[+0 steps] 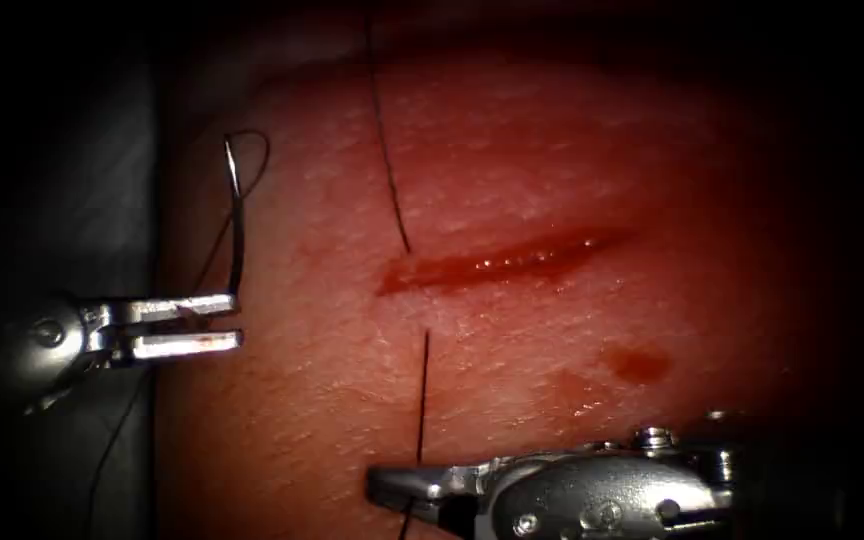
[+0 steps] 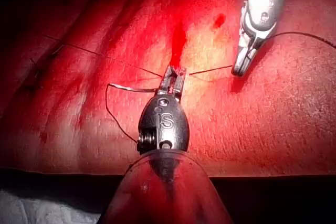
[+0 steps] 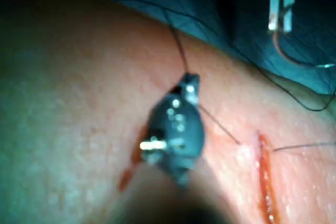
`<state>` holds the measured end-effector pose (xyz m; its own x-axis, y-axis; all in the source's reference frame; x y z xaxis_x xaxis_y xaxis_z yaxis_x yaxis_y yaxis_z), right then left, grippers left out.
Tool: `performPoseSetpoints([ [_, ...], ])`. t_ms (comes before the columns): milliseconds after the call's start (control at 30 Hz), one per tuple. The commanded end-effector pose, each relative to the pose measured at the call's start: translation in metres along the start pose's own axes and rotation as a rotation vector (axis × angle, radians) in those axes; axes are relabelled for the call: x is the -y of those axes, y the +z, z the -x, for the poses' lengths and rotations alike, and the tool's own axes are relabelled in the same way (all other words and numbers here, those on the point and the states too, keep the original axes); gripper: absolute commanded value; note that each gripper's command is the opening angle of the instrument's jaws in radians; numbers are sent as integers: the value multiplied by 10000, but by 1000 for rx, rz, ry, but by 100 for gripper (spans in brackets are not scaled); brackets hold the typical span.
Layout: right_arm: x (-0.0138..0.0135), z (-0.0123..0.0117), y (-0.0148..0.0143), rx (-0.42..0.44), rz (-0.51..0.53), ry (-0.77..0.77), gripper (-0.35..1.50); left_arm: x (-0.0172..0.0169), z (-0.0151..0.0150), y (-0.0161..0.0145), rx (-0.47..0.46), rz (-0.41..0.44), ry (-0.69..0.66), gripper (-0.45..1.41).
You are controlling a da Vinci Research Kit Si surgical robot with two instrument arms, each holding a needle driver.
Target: Wound Closure
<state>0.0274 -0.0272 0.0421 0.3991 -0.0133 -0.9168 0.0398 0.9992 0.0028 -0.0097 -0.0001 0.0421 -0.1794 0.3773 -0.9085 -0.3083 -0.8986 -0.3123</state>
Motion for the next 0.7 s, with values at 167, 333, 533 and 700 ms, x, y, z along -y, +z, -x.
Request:
performPoseSetpoints([
  [167,19,-12,5,-16,-17,-8,-35,-2,6,7,-1,1,-1,-45],
  [333,13,-10,5,-19,-4,0,41,-2,6,6,-1,2,-1,-45],
  [533,-17,26,11,11,70,21,110,-2,5,6,0,1,-1,-45],
  [700,-42,64,18,36,110,26,106,-1,5,6,-1,2,-1,-45],
])
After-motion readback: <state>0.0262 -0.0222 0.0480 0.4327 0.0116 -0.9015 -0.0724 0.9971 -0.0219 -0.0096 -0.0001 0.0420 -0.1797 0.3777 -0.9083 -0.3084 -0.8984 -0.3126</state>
